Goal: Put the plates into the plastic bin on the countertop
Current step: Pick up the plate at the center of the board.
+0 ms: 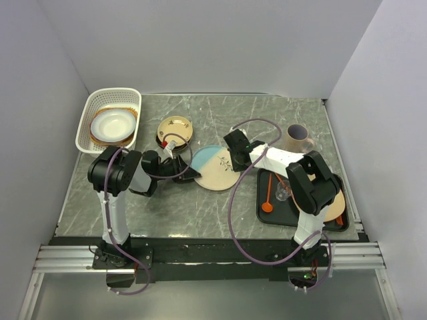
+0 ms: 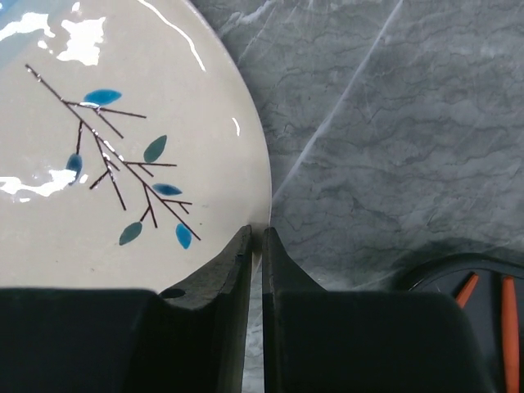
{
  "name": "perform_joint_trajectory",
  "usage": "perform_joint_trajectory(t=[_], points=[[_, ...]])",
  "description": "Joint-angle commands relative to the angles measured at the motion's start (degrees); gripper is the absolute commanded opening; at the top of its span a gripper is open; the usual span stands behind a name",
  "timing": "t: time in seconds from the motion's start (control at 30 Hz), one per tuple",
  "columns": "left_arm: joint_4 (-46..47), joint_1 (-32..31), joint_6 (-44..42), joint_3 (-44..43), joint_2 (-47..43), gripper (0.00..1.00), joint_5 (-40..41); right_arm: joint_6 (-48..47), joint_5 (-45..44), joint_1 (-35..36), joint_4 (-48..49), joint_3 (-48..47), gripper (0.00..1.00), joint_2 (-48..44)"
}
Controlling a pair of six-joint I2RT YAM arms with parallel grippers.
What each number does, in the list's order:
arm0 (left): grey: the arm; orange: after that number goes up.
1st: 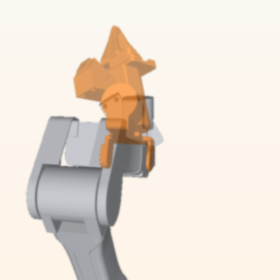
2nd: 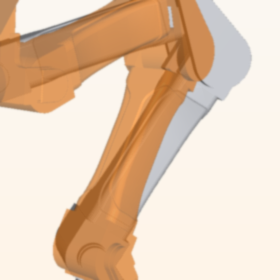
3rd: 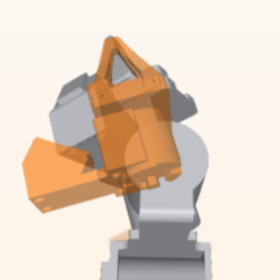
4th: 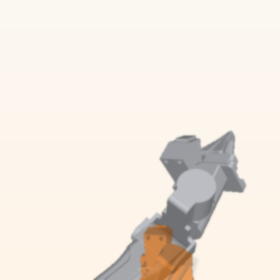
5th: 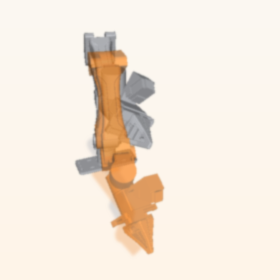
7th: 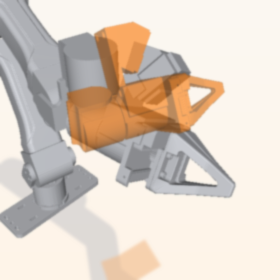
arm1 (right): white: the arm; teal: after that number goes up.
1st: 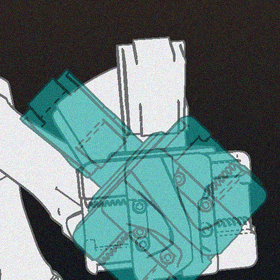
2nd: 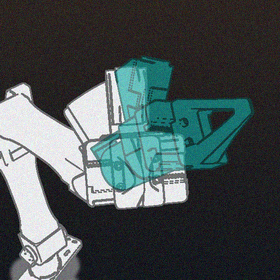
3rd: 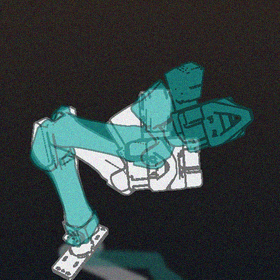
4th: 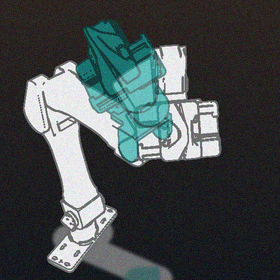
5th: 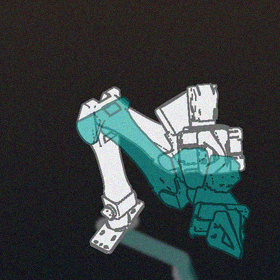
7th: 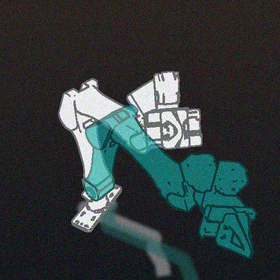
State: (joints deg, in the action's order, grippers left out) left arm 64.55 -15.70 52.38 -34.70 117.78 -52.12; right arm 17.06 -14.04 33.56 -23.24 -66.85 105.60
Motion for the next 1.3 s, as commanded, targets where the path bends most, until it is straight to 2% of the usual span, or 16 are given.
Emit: perform_joint_trajectory(t=[0.0,0.03,0.1,0.13,0.2,0.23,0.47,0.67,0.7,0.8,0.83,0.93,1.13,1.17,1.27], points=[[-2.14,-1.87,-0.68,1.83,-0.60,0.37,-0.19,0.70,7.19,2.03,-3.56,1.90,0.00,3.91],[-3.81,-1.87,-1.48,1.91,-1.31,0.30,0.61,0.69,7.19,2.03,-3.56,1.90,0.00,3.91],[-8.37,-1.87,-3.77,1.91,-3.50,0.23,2.72,0.69,7.36,2.03,-3.56,1.99,0.00,4.00],[-9.70,-1.87,-4.47,1.83,-4.30,0.16,3.59,0.78,7.36,2.03,-3.65,1.90,0.00,4.00],[-12.69,-1.87,-5.71,1.83,-6.23,0.09,5.17,0.78,7.71,2.12,-3.56,1.99,0.00,4.00],[-13.31,-1.87,-5.88,1.83,-6.68,0.01,5.71,0.78,7.63,2.04,-3.74,1.99,0.00,4.00],[-15.16,-1.87,-5.28,2.09,-8.35,0.01,8.08,1.57,7.71,2.03,-4.09,2.07,0.00,2.77],[-17.09,-1.87,-5.62,2.62,-10.02,0.01,10.89,2.63,10.35,1.95,-3.21,2.51,0.09,0.66],[-17.53,-1.87,-5.88,2.62,-10.81,0.01,11.25,2.80,10.79,1.86,-2.78,2.77,0.16,0.14],[-19.99,-1.87,-6.94,2.53,-12.39,0.01,12.48,3.15,12.37,1.86,-1.98,3.22,0.27,-0.74],[-20.43,-1.87,-7.20,2.36,-12.48,0.01,12.57,3.07,12.72,1.86,-1.72,3.30,0.36,-0.92],[-21.92,-1.87,-7.91,1.56,-12.92,0.01,12.39,3.42,13.78,1.77,-1.37,3.66,0.51,-1.10],[-23.86,-1.87,-9.13,0.77,-13.80,0.01,12.74,3.51,15.10,1.68,-0.57,4.36,0.69,-1.98],[-24.12,-1.87,-9.14,0.60,-13.80,0.01,12.66,3.59,15.36,1.60,-0.23,4.71,0.77,-2.59],[-25.35,-1.87,-9.66,0.42,-14.33,0.01,13.01,3.51,15.80,1.42,0.57,5.68,0.89,-3.64]])
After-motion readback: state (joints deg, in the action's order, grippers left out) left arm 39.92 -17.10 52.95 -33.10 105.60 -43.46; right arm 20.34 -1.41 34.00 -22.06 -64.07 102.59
